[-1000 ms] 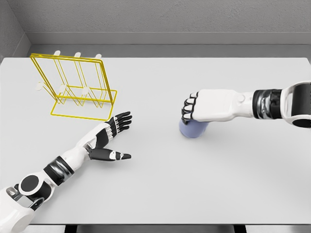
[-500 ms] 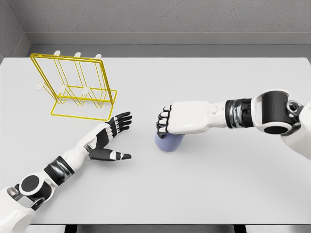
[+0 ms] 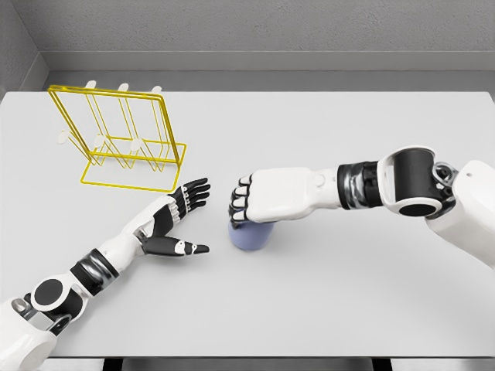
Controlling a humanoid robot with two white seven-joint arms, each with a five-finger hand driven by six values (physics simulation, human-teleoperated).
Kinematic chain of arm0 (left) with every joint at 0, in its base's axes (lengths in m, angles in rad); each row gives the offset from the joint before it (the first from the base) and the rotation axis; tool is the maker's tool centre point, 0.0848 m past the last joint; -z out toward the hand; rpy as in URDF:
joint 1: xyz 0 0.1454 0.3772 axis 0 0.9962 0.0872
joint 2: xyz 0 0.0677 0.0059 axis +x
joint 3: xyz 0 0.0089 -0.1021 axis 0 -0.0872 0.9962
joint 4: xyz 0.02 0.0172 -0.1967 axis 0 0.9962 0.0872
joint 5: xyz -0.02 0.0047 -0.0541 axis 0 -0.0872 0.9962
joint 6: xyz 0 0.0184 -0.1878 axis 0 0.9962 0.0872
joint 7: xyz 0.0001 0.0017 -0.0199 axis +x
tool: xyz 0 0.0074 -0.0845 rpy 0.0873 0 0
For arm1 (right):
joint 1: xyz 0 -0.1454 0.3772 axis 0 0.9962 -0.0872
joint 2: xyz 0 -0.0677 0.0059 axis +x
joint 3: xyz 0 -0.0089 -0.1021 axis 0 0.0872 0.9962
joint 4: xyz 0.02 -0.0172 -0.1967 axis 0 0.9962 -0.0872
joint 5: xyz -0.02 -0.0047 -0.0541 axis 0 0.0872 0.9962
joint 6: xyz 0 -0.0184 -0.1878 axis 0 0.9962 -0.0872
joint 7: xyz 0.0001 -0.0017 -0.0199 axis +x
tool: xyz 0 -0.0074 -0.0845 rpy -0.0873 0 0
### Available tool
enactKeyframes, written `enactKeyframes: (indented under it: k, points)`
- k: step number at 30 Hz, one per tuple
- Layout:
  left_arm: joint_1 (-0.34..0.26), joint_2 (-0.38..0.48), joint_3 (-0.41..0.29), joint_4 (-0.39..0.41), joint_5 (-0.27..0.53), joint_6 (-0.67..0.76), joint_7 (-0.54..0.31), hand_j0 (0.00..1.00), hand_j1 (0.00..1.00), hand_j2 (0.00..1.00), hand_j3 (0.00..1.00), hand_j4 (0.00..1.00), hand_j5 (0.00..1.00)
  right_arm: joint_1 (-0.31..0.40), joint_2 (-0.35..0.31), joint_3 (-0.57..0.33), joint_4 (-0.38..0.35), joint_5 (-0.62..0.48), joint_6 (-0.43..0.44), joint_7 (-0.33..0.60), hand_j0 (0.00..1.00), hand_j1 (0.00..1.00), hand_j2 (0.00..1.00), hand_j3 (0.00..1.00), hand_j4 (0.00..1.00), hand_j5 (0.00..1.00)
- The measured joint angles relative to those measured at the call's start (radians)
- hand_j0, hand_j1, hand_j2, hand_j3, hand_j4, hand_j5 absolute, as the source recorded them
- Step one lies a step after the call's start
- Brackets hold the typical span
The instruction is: Place the cup on the cup holder with both arms
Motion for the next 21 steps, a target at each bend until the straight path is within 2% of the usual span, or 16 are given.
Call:
enactKeyframes:
  k: [7, 11, 14, 18, 21]
  points:
    - [0.000, 0.000, 0.000, 0.004, 0.000, 0.000, 0.000, 1.00, 1.00, 1.00, 1.00, 1.00, 1.00, 0.000, -0.001, -0.009, 0.000, 0.003, 0.000, 0.000, 1.00, 1.00, 1.00, 1.00, 1.00, 1.00]
    - [0.000, 0.000, 0.000, 0.008, 0.000, 0.000, 0.000, 1.00, 1.00, 1.00, 1.00, 1.00, 1.00, 0.005, -0.007, -0.067, 0.000, -0.006, 0.000, 0.000, 1.00, 1.00, 1.00, 1.00, 1.00, 1.00]
    - [-0.002, -0.001, 0.000, 0.009, 0.000, 0.000, 0.000, 1.00, 1.00, 1.00, 1.00, 1.00, 1.00, 0.021, -0.054, -0.194, 0.001, -0.075, 0.000, 0.000, 1.00, 1.00, 1.00, 1.00, 1.00, 1.00]
    - [0.000, -0.016, -0.006, 0.010, -0.003, 0.001, 0.000, 1.00, 1.00, 1.00, 1.00, 1.00, 1.00, 0.195, -0.150, -0.442, 0.002, -0.235, -0.002, 0.001, 1.00, 1.00, 1.00, 1.00, 1.00, 1.00]
    - [-0.023, -0.032, -0.016, 0.008, -0.004, 0.002, 0.000, 1.00, 1.00, 1.00, 1.00, 1.00, 1.00, 0.328, -0.192, -0.619, 0.007, -0.373, -0.002, 0.001, 1.00, 1.00, 1.00, 1.00, 1.00, 1.00]
